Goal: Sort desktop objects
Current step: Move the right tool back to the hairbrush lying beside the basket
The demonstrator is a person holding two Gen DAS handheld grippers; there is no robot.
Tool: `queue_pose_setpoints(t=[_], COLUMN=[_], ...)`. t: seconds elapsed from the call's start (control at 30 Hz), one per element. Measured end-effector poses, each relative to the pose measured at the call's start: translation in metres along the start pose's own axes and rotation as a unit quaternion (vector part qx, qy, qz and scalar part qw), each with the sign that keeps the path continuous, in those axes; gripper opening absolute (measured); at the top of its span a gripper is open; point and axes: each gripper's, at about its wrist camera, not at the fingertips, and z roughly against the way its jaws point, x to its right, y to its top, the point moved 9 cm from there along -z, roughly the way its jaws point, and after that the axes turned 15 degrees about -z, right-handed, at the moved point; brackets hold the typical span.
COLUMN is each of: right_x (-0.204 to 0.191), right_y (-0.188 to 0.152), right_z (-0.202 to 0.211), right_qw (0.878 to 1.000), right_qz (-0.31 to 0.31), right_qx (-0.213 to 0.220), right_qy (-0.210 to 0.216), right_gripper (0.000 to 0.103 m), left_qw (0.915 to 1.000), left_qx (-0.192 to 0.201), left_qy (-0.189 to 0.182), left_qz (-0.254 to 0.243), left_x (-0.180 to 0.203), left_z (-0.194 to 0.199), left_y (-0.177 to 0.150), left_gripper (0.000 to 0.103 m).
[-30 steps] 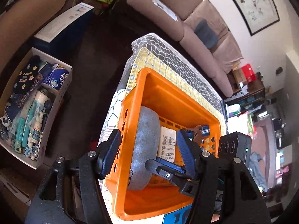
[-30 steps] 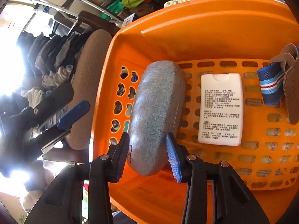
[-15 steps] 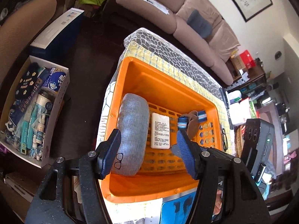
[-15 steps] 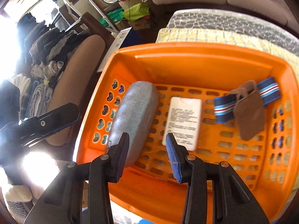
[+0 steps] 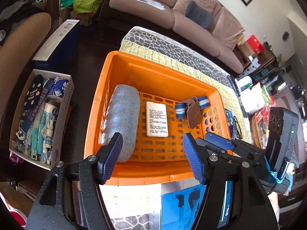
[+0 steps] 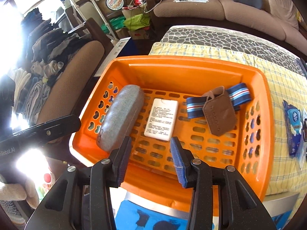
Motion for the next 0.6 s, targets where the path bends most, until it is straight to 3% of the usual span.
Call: queue_pose_setpoints(t=[0.07, 0.13, 0.17, 0.2, 0.27, 0.6], right_x=[0.004, 0.009, 0.013, 0.017, 0.028, 0.138], right_y=[-0.001, -0.002, -0.003, -0.003, -0.003, 0.005], right_z=[0.007, 0.014, 0.017, 0.021, 0.028, 0.075], right_qw=[1.000, 1.000, 1.000, 1.000, 1.000, 0.997], right_qz=[0.002, -0.001, -0.003, -0.005, -0.011, -0.062], right_qx=[0.005, 0.009, 0.011, 0.015, 0.018, 0.033], right_qy=[-0.002, -0.003, -0.003, -0.002, -0.004, -0.025], right_gripper=[0.054, 0.073, 0.085, 0.088, 0.089, 0.093], left_qw=[1.0000, 0.9999, 0.9999, 0.9999, 0.9998, 0.9971], left_qx=[0.001, 0.003, 0.003, 0.003, 0.002, -0.019], left_qy=[0.004, 0.001, -0.001, -0.003, -0.010, -0.044], left_qz=[-0.006, -0.011, -0.013, -0.015, -0.019, -0.060], left_x=[0.008, 0.018, 0.024, 0.029, 0.042, 0.128], left_z=[0.001, 0.000, 0.000, -0.001, -0.004, -0.042], left_y=[-0.001, 0.000, 0.001, 0.001, 0.003, 0.018], left_gripper=[0.081, 0.090, 0.091, 0.091, 0.103, 0.103])
